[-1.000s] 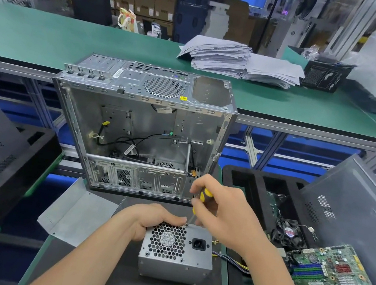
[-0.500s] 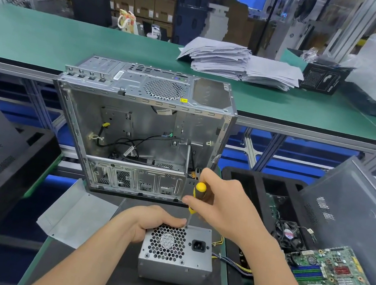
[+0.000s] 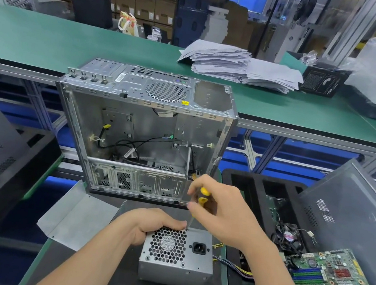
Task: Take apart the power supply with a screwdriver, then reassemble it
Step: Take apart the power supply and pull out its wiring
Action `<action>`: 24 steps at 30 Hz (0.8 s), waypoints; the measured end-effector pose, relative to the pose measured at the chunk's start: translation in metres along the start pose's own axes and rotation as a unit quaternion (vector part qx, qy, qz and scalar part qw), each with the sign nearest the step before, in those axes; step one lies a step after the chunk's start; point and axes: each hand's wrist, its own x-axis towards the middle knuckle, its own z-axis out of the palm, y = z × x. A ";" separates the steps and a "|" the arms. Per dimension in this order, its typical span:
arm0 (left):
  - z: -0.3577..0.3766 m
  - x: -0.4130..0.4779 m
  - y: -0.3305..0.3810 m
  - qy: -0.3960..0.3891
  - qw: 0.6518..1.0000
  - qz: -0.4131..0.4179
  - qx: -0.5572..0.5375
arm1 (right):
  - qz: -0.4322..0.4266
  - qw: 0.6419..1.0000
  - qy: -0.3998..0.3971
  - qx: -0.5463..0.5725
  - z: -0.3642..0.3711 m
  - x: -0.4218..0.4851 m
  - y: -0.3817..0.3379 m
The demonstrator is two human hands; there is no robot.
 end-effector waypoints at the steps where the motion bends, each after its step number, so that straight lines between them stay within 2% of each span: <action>1: 0.000 0.000 0.000 0.000 1.000 0.000 -0.002 | 0.012 0.999 -0.024 0.027 -0.002 -0.002 -0.001; 4: 0.001 0.001 -0.001 0.001 1.000 0.004 -0.001 | 0.033 0.999 -0.010 0.008 0.001 -0.001 -0.002; 6: 0.001 0.000 -0.001 0.004 1.000 0.006 0.002 | 0.038 0.996 0.037 -0.070 0.006 0.004 -0.003; 8: 0.000 -0.001 0.000 0.003 1.000 0.005 -0.001 | 0.009 0.989 0.070 -0.133 0.015 0.008 -0.002; 9: 0.000 -0.001 0.000 0.002 1.000 0.007 -0.002 | -0.005 0.992 0.069 -0.110 0.018 0.009 -0.001; 11: 0.000 0.000 -0.001 0.005 1.000 0.014 -0.005 | -0.002 0.998 0.034 0.053 0.023 0.009 -0.002; 13: 0.001 0.001 -0.001 0.006 1.000 0.014 -0.014 | 0.010 0.981 0.044 0.190 0.026 0.007 0.001; 18: -0.001 0.003 -0.002 -0.006 1.000 0.010 -0.013 | 0.019 0.979 0.148 0.143 0.029 0.010 0.001; 20: -0.002 0.004 -0.003 -0.007 1.000 0.016 -0.006 | 0.029 0.979 0.123 0.158 0.029 0.012 -0.003; 24: -0.003 0.005 -0.005 0.002 1.000 0.022 -0.004 | 0.015 0.977 -0.066 0.200 0.005 0.010 -0.002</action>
